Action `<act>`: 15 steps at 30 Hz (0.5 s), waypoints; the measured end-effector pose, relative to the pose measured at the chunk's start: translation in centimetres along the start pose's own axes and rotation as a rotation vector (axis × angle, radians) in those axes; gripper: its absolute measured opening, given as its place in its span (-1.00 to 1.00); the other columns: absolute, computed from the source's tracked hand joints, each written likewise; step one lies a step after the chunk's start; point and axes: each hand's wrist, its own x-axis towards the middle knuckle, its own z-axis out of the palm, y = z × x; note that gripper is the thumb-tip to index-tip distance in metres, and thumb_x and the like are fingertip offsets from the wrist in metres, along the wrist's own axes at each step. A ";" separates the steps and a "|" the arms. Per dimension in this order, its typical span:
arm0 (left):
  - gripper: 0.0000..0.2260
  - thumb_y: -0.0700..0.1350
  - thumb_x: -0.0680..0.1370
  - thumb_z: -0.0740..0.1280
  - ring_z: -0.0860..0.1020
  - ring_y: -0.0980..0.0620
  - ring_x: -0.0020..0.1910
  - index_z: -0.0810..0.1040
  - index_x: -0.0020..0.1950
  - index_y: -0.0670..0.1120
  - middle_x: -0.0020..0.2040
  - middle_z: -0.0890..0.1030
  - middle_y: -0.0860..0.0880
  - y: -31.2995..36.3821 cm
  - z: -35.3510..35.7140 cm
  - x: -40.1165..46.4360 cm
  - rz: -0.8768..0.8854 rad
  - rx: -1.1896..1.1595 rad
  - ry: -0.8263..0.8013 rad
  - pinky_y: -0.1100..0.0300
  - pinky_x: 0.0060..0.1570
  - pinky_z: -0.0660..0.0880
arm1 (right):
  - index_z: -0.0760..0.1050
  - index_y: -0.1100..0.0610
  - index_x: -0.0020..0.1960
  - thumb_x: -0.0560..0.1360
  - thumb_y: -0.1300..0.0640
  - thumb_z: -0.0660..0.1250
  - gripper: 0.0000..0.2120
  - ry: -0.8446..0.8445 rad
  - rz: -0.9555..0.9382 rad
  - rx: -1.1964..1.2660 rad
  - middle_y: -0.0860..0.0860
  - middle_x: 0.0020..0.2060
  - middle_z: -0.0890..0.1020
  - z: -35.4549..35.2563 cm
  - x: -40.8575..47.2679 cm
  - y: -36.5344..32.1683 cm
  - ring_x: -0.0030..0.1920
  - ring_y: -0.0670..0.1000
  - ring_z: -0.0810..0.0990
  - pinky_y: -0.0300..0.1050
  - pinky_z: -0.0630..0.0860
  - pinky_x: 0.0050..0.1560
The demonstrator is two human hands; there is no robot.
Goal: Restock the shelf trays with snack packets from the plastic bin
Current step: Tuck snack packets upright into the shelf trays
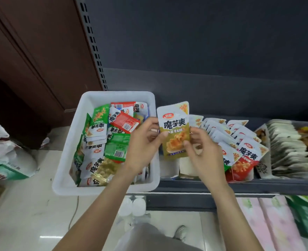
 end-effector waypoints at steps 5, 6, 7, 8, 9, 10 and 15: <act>-0.87 -0.16 0.52 0.36 0.64 0.18 -0.14 0.50 0.05 -0.08 -0.05 0.66 0.09 0.0 4.5 1.5 0.189 0.281 -0.156 0.21 -0.18 0.59 | 0.26 0.00 0.40 0.49 0.12 0.39 -0.46 0.161 -0.070 -0.054 -0.10 -0.12 0.56 -3.9 1.6 1.9 -0.15 -0.12 0.55 -0.24 0.46 -0.20; -0.86 -0.15 0.52 0.36 0.65 0.14 -0.13 0.49 0.05 -0.09 -0.04 0.67 0.04 -0.3 5.2 1.8 0.206 0.327 -0.155 0.20 -0.17 0.60 | 0.21 -0.04 0.42 0.49 0.11 0.39 -0.42 0.141 -0.076 -0.097 -0.10 -0.17 0.55 -4.3 2.0 2.4 -0.22 -0.12 0.55 -0.23 0.46 -0.26; -0.87 -0.14 0.52 0.36 0.65 0.10 -0.14 0.49 0.04 -0.10 -0.03 0.67 0.01 -0.6 5.7 2.0 0.221 0.381 -0.144 0.19 -0.17 0.59 | 0.17 -0.08 0.44 0.50 0.10 0.39 -0.38 0.106 -0.082 -0.140 -0.10 -0.22 0.54 -4.5 2.4 3.0 -0.28 -0.12 0.55 -0.22 0.46 -0.32; -0.87 -0.13 0.52 0.36 0.65 0.07 -0.15 0.48 0.03 -0.10 -0.05 0.67 -0.01 -0.9 6.1 2.2 0.234 0.436 -0.128 0.17 -0.18 0.59 | 0.15 -0.10 0.45 0.51 0.10 0.38 -0.38 0.063 -0.100 -0.186 -0.10 -0.25 0.53 -4.6 2.6 3.5 -0.33 -0.12 0.54 -0.21 0.45 -0.37; -0.87 -0.11 0.52 0.36 0.65 0.04 -0.16 0.48 0.03 -0.10 -0.07 0.66 -0.02 -1.2 6.4 2.3 0.247 0.476 -0.113 0.14 -0.19 0.59 | 0.17 -0.09 0.44 0.52 0.10 0.35 -0.43 0.024 -0.133 -0.240 -0.10 -0.25 0.53 -4.4 2.8 4.0 -0.37 -0.12 0.53 -0.20 0.43 -0.41; -0.86 -0.11 0.53 0.35 0.65 0.02 -0.17 0.49 0.04 -0.10 -0.07 0.66 -0.02 -1.4 6.7 2.4 0.252 0.497 -0.101 0.12 -0.19 0.59 | 0.21 -0.06 0.41 0.54 0.09 0.32 -0.50 0.000 -0.164 -0.284 -0.10 -0.24 0.54 -4.2 3.0 4.4 -0.39 -0.14 0.49 -0.21 0.38 -0.44; -0.83 -0.07 0.55 0.32 0.64 0.03 -0.10 0.48 0.11 -0.06 0.00 0.65 -0.01 -1.2 7.6 2.6 0.188 0.525 -0.081 0.19 -0.16 0.59 | 0.34 0.07 0.27 0.58 0.11 0.26 -0.73 0.008 -0.187 -0.291 -0.13 -0.21 0.47 -4.4 4.0 5.2 -0.36 -0.15 0.40 -0.36 0.19 -0.43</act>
